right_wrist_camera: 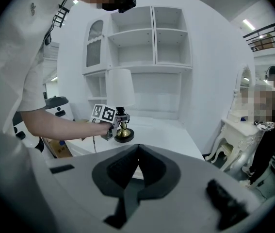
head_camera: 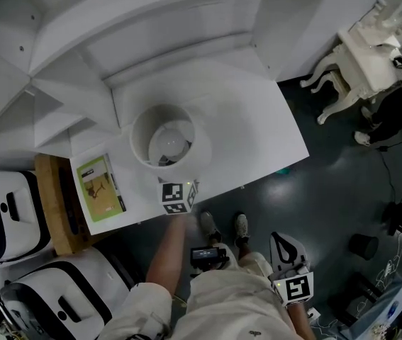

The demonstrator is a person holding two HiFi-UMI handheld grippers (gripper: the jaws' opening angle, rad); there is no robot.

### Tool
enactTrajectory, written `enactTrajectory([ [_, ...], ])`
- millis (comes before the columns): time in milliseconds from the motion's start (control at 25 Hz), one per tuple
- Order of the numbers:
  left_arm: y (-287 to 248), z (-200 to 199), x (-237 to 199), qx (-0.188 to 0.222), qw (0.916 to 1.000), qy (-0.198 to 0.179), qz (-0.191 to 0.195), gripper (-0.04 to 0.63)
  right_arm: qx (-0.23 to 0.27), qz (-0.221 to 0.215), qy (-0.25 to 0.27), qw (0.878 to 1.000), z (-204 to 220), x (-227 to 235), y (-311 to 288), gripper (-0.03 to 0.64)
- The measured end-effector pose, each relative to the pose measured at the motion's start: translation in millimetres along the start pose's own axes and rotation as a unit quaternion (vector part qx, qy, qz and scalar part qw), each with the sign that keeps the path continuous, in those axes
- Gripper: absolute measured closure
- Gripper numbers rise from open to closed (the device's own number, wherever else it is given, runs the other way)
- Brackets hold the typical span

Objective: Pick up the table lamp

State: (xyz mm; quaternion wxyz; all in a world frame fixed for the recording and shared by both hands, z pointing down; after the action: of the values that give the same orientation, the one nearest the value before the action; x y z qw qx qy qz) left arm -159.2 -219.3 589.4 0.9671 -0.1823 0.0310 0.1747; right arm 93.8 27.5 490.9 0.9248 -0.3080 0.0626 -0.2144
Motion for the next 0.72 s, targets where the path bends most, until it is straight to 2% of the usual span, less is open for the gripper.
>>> enactTrajectory([
  [320,35.0,-31.7,10.1,-0.008,0.9999,0.001,-0.009,0.454,0.049,-0.021,0.021,0.998,-17.3,5.1,4.7,0.604],
  [720,82.7,-71.5,46.6,0.000,0.9999,-0.002,-0.011,0.454,0.111,-0.046,0.047,0.992,-33.9,25.7,17.6,0.606],
])
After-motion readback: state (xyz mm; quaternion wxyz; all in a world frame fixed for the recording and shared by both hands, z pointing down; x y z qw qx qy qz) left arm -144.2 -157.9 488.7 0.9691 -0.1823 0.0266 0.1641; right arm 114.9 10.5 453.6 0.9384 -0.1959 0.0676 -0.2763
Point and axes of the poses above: the fingertips, and each gripper's own axes: y backward along the fingers, x to its right, z out of its underside, the point moved 6 cm from there along y, backward along the fingers, and after that the axes turned 6 degrees about -x, right-handed, at the moved point
